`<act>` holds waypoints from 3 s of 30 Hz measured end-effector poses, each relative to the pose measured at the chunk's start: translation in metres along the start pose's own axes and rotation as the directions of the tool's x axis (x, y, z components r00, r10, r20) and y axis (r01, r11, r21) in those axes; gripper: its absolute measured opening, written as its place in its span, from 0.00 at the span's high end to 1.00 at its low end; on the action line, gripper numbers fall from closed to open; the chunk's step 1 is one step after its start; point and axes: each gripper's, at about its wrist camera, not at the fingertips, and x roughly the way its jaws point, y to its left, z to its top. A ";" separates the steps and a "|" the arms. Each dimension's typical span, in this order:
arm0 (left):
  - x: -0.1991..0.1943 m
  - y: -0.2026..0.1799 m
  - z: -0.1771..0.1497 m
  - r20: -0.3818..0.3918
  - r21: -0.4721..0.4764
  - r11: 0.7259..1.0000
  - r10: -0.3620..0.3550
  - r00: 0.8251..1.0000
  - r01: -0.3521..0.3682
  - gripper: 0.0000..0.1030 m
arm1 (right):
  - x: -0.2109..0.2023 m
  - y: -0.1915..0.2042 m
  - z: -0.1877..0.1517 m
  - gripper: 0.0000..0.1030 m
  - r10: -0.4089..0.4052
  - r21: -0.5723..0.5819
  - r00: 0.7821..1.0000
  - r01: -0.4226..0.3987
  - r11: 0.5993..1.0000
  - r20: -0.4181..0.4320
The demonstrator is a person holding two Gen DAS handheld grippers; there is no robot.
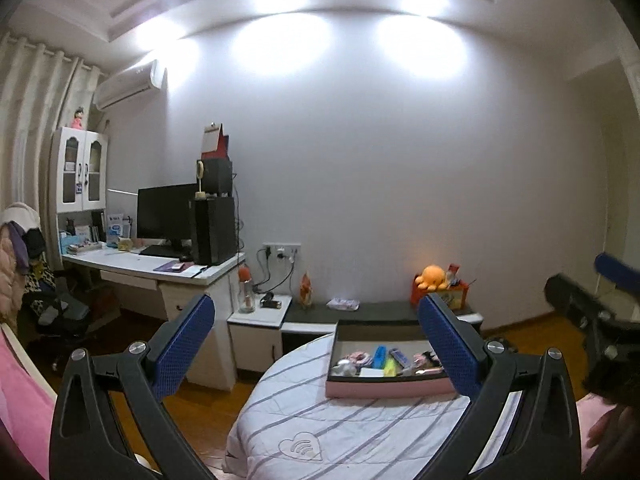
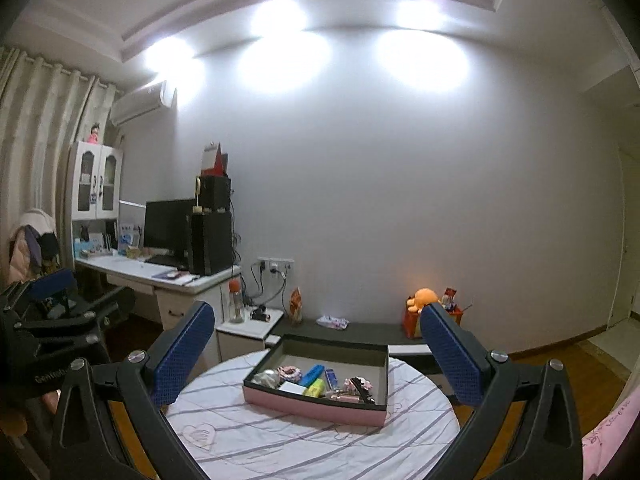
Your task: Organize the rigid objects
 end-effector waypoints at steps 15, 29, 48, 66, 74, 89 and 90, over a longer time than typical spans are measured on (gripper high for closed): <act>-0.058 0.004 -0.004 0.055 0.041 0.999 0.021 0.998 -0.023 0.00 | -0.050 0.028 0.005 0.00 0.007 -0.020 0.998 -0.006 1.000 0.059; -0.065 0.003 0.017 0.056 0.049 0.998 0.033 0.998 -0.036 0.00 | -0.057 0.032 0.027 0.00 0.033 -0.028 0.996 -0.031 0.999 0.080; -0.058 -0.001 0.033 0.094 0.047 0.998 0.040 0.995 -0.045 0.00 | -0.056 0.026 0.043 0.00 0.023 -0.024 0.993 -0.021 1.000 0.113; -0.055 0.000 0.032 0.078 0.054 0.997 0.047 0.996 -0.051 0.00 | -0.055 0.033 0.042 0.00 0.026 -0.035 0.995 -0.022 0.999 0.101; -0.056 0.002 0.033 0.079 0.052 0.997 0.045 0.996 -0.050 0.00 | -0.056 0.036 0.042 0.00 0.023 -0.040 0.995 -0.019 0.999 0.099; -0.054 -0.001 0.034 0.090 0.053 0.998 0.015 0.996 -0.020 0.00 | -0.055 0.035 0.044 0.00 0.011 -0.037 0.995 -0.007 0.999 0.099; -0.053 -0.002 0.034 0.094 0.050 0.999 0.004 0.996 -0.009 0.00 | -0.056 0.035 0.044 0.00 0.007 -0.036 0.995 -0.004 0.999 0.102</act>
